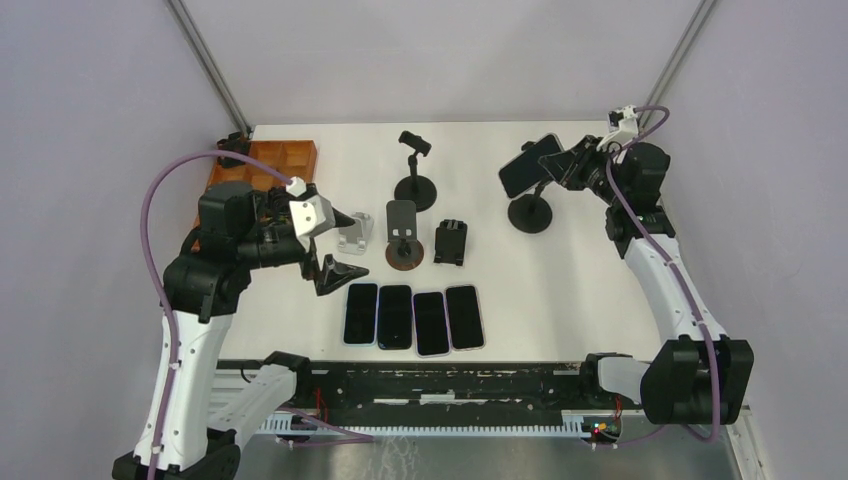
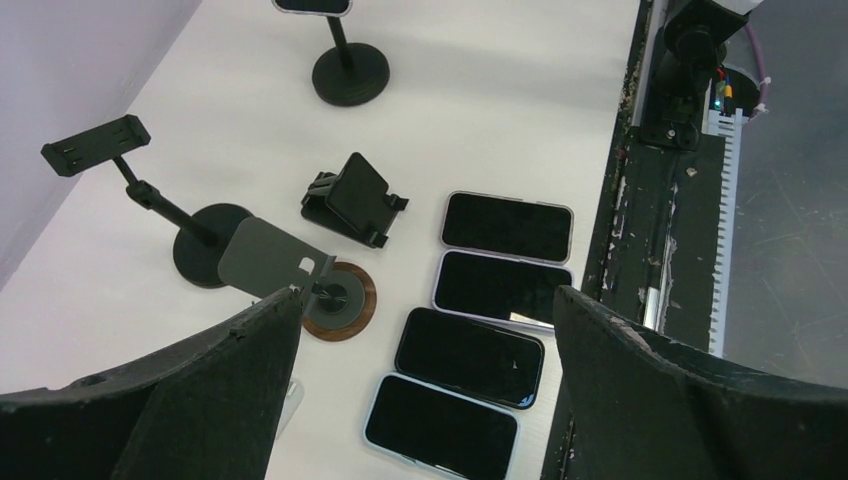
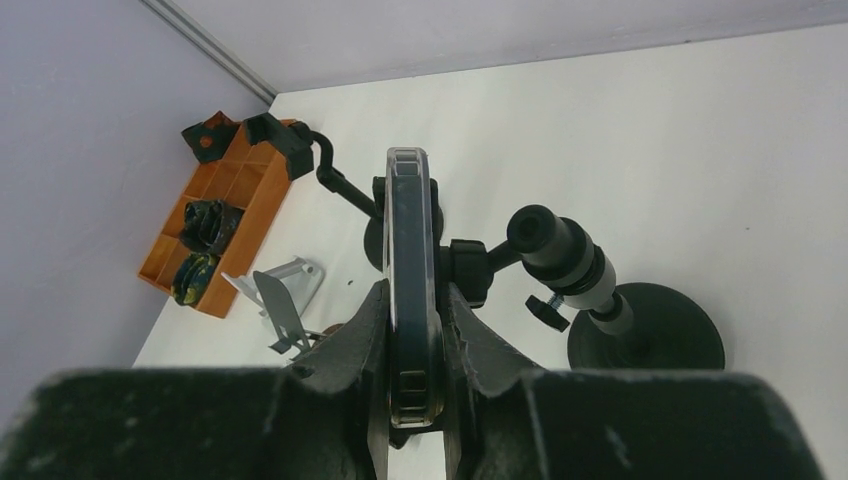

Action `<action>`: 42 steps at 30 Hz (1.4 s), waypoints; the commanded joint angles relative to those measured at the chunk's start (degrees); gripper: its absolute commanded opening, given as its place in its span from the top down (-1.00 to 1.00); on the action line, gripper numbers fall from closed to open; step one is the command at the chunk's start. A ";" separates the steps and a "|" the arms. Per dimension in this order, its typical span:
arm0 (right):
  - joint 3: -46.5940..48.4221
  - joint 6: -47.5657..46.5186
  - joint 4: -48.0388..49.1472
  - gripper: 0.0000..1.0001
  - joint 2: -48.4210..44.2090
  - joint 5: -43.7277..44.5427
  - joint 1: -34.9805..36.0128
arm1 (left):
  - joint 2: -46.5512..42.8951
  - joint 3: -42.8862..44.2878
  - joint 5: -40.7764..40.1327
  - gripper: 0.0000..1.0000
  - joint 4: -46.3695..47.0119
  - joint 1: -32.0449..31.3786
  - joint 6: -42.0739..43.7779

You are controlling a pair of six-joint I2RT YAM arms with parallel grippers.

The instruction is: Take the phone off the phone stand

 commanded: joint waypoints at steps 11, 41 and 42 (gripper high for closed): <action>12.92 10.28 8.87 1.00 -4.09 -10.33 0.14 | 1.21 3.69 6.77 -1.00 2.31 -0.07 0.73; 15.42 33.97 30.39 1.00 -5.96 -6.39 34.76 | 3.05 -4.86 9.04 -1.00 33.07 -5.67 -22.94; 16.17 33.18 30.21 1.00 -4.84 -5.94 36.87 | 3.12 -4.88 9.03 -1.00 33.29 -6.44 -23.19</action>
